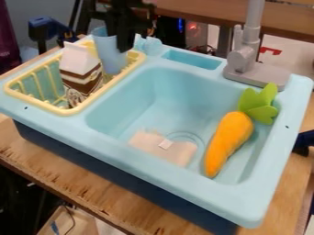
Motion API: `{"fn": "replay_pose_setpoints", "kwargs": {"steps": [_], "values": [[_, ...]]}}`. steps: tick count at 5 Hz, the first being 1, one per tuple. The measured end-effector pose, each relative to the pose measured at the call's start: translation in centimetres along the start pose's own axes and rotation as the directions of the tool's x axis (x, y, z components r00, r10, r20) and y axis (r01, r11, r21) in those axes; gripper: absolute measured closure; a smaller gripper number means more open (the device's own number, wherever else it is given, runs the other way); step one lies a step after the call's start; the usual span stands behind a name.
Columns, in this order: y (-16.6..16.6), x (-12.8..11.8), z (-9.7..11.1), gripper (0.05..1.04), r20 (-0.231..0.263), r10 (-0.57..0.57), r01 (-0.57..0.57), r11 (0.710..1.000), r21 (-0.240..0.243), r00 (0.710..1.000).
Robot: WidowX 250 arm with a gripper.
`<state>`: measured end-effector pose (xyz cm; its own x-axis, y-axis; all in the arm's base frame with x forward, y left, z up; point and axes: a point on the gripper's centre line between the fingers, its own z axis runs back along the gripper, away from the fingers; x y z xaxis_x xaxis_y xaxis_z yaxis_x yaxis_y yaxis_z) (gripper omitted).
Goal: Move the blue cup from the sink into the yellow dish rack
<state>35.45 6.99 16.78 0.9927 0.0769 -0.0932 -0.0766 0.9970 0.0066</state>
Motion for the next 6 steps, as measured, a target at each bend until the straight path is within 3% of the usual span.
{"fn": "replay_pose_setpoints", "kwargs": {"steps": [2, 3, 5, 6], "values": [[-0.1, 0.4, -0.9, 0.954, 0.023, -0.025, 0.025, 1.0, -0.006, 0.999], [-0.2, 0.3, -0.6, 0.757, 0.017, -0.016, 0.016, 1.0, -0.015, 1.0], [-0.5, 0.3, 2.2, 0.168, 0.038, 0.068, -0.067, 0.997, -0.032, 0.997], [-0.7, -1.0, 3.5, 0.074, 0.045, 0.072, -0.072, 0.997, -0.009, 0.996]]}}
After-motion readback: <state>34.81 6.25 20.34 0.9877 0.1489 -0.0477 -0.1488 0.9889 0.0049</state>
